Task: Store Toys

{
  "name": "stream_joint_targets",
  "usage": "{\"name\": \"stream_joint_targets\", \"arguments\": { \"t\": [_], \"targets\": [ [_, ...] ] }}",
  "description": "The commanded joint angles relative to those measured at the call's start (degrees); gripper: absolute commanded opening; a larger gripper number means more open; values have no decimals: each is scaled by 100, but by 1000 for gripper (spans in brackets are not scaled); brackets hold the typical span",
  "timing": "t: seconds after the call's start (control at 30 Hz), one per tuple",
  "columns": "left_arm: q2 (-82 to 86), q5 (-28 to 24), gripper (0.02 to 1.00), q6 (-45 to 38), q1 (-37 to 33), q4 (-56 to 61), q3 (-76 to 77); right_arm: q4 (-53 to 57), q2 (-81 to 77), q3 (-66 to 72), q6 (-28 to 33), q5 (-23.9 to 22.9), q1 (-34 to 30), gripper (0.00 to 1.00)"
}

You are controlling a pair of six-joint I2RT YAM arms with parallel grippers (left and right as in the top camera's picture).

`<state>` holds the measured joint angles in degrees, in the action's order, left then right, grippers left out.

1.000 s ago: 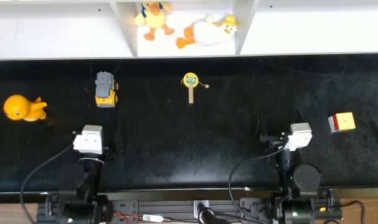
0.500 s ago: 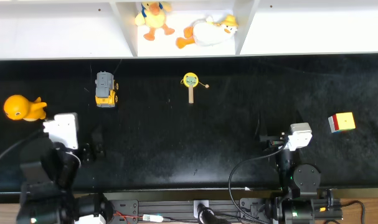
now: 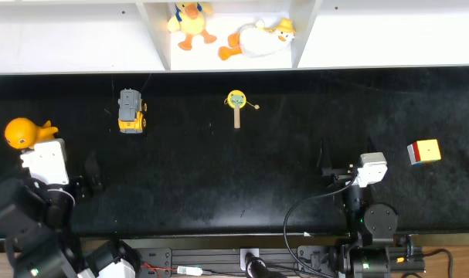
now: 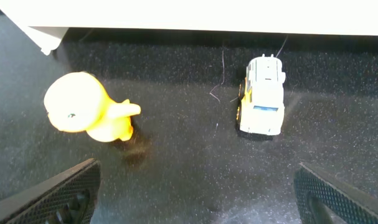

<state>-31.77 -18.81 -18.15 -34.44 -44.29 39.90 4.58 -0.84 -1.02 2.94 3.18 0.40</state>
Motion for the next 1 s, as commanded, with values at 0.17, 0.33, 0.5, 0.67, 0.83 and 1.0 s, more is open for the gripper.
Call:
{"name": "stream_joint_targets", "arguments": {
  "t": [0.17,0.33,0.5,0.67,0.83,1.0],
  "targets": [
    [-1200,-258,993,-420,-63,811,138,-33,59,74,-63,15,11,996],
    [-2000,-470,996,-446,-520,1421,138,-33,59,74,-63,15,11,996],
    [-2328,-643,996,-605,-1209,1589,138,-33,59,74,-63,15,11,996],
    [-2332,-647,996,-1069,-1397,1561,138,-33,59,74,-63,15,11,993],
    [-2450,-520,996,-1182,-1543,1856,140,-33,59,74,-63,15,11,996],
    [-2892,-527,996,-1185,-1696,1998,293,-33,59,74,-63,15,11,996]
  ]
}}
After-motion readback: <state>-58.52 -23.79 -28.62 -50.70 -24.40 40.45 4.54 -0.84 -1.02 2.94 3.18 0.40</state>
